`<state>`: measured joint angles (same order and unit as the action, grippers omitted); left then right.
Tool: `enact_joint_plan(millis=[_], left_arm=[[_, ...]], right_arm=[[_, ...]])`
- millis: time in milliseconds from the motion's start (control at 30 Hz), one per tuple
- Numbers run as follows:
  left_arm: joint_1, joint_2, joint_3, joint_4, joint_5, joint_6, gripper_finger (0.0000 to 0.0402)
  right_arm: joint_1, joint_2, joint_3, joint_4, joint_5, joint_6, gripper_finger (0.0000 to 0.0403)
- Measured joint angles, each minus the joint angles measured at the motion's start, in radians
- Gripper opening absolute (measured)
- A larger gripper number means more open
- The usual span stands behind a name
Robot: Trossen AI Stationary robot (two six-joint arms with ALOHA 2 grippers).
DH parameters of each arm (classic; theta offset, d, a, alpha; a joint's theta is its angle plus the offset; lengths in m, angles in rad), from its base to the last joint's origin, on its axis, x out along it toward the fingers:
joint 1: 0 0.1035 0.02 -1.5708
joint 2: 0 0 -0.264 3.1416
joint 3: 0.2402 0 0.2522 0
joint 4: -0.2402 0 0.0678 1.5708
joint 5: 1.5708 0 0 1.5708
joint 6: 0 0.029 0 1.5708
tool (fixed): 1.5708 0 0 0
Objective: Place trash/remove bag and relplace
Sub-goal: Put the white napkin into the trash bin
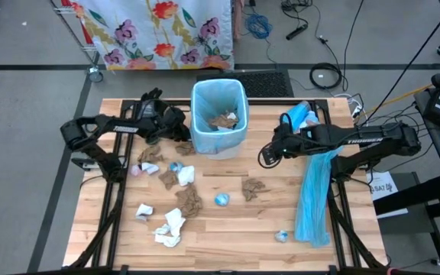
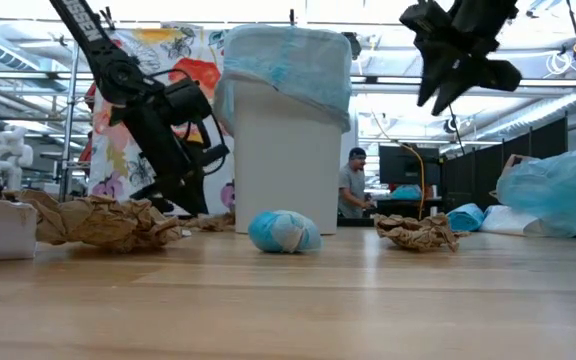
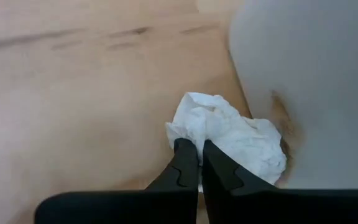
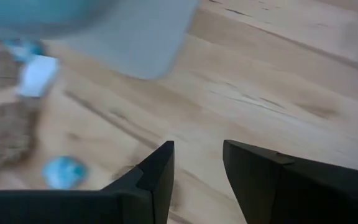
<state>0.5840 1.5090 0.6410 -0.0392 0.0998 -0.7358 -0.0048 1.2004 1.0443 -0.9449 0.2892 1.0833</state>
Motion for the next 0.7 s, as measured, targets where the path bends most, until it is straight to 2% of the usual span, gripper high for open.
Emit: enact_joint_plan(millis=[233, 467, 700], left_arm=[[-0.049, -0.195, 0.0, -0.136, -0.025, 0.008, 0.0002], [-0.112, -0.441, 0.0, -0.424, -0.161, -0.058, 0.0001], [-0.181, -0.639, 0.026, -0.482, -0.238, -0.168, 0.0001]], right_arm=[[0.0, 0.009, -0.063, -0.032, 0.005, 0.006, 0.013], [0.0, 0.009, -0.235, 0.137, -0.082, 0.051, 0.013], [0.002, 0.009, -0.326, 0.269, -0.109, 0.047, 0.013]])
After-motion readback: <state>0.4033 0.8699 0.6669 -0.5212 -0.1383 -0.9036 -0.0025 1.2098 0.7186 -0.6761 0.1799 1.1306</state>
